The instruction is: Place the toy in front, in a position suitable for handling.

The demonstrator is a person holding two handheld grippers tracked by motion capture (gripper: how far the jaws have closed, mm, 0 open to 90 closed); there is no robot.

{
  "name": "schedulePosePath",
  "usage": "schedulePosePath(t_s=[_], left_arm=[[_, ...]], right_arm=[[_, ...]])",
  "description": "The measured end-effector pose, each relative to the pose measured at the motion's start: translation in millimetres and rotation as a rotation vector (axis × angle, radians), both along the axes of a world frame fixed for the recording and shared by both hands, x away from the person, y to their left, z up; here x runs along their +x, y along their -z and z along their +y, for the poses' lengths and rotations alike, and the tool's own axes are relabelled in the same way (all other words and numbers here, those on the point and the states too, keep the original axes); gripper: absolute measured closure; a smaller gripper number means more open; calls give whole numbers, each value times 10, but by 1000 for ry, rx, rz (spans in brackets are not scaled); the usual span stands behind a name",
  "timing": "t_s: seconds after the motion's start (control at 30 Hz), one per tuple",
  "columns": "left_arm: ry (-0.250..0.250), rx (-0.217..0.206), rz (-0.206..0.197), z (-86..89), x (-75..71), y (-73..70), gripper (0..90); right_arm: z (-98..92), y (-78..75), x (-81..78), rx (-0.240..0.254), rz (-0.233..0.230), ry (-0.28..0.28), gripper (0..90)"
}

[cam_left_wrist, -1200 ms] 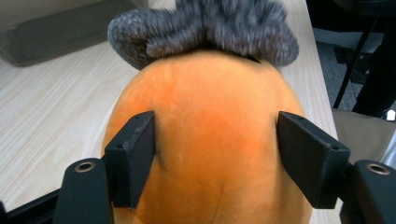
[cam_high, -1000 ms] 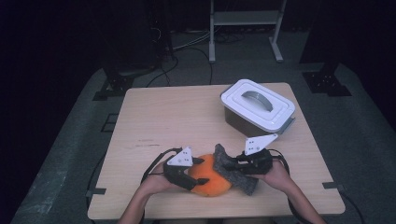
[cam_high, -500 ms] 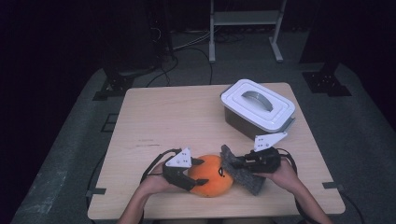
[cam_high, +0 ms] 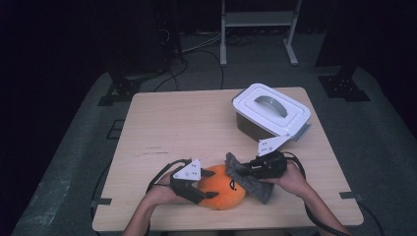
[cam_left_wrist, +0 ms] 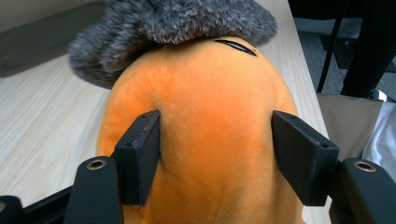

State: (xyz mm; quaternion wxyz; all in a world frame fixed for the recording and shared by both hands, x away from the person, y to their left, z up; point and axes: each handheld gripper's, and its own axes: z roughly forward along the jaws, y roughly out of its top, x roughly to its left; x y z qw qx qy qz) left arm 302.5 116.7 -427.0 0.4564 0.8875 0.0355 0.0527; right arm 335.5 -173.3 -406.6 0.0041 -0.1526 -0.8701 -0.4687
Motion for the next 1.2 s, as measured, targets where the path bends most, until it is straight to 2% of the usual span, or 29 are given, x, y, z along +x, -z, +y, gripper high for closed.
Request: schedulePosePath(t_s=[0.13,0.2,0.33,0.43,0.57,0.63,0.77,0.87,0.93,1.03,1.2], left_arm=[[4,12,-2,16,-6,1,356],[-8,0,11,48,8,16,357],[-4,-11,13,56,23,23,360],[-9,-18,18,67,36,33,360],[-39,-28,27,75,67,48,361],[-69,-37,37,74,96,56,361],[-126,-49,62,72,155,66,360],[-148,-59,71,86,171,54,358],[-143,-72,71,96,164,20,341],[-120,-113,79,121,151,-38,322],[-104,-105,80,133,162,-32,323]], right_arm=[[213,-59,92,-18,-2,-31,779],[266,-54,147,-17,9,-38,779],[186,-5,166,-14,26,-25,780],[31,82,134,-15,40,12,780],[-163,158,58,-29,45,41,780],[-212,96,-7,0,23,39,780],[-141,-33,-127,40,-31,5,780],[-67,-9,-153,12,-51,-13,780],[-45,71,-138,-2,-45,-4,781],[-66,115,-99,17,-41,22,781],[-74,143,-41,26,-41,46,781]])
